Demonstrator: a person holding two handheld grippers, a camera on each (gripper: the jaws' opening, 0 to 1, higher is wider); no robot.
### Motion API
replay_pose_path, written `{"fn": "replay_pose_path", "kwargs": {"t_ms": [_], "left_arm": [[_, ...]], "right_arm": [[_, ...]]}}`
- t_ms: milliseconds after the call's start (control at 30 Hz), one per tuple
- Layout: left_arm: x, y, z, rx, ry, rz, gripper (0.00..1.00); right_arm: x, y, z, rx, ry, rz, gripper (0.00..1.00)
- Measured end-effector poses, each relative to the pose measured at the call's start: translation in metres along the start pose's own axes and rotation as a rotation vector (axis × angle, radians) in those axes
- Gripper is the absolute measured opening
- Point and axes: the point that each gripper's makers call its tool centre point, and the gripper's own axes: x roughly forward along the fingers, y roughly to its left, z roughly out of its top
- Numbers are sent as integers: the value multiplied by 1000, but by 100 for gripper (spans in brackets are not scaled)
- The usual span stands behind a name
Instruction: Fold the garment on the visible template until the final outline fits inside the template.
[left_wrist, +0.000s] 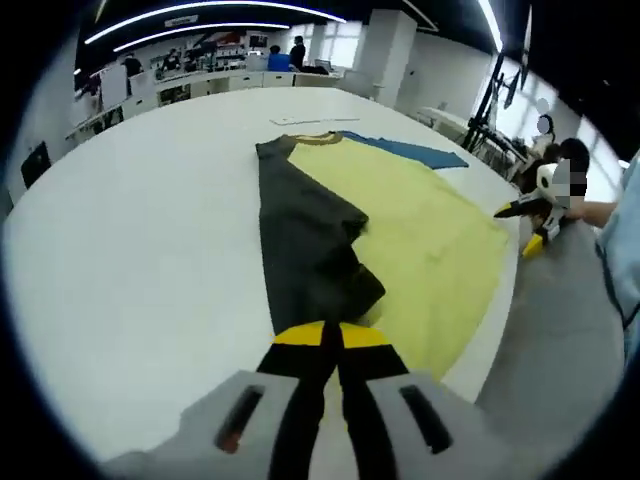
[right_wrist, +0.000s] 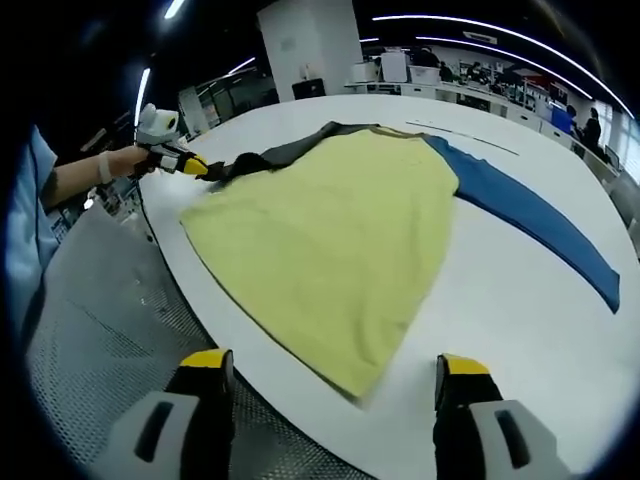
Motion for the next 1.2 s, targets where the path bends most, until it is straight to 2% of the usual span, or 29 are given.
{"fn": "replay_pose_path", "kwargs": {"t_ms": [67, 200, 400, 533, 600, 633, 733, 933, 1067, 1200], "left_arm": [[-2, 0, -4, 22, 9, 4, 0], [-6, -8, -7, 41, 3, -43, 0], [-7, -9, -14, 59, 13, -69, 0], [-6, -10, -20, 114, 40, -72, 1], [-6, -11, -21, 88, 42, -75, 1], [-7, -17, -22, 33, 39, -106, 2], [-8, -12, -19, 40, 23, -82, 8], [-13, -8, -7, -15, -38, -59, 26], [-15, 0, -5, -68, -52, -15, 42], [-16, 2, -9, -113, -39, 6, 50]], "right_arm": [[0, 0, 0, -1, 1, 1, 83], [0, 0, 0, 1, 1, 1, 83], [1, 0, -1, 1, 3, 3, 83], [1, 1, -1, 2, 4, 3, 83], [1, 0, -1, 5, 2, 3, 83], [1, 0, -1, 7, 3, 3, 83], [1, 1, -1, 4, 4, 5, 83], [1, 2, -1, 2, 6, 6, 83], [1, 2, -1, 2, 6, 7, 83], [0, 2, -1, 2, 5, 8, 83]]}}
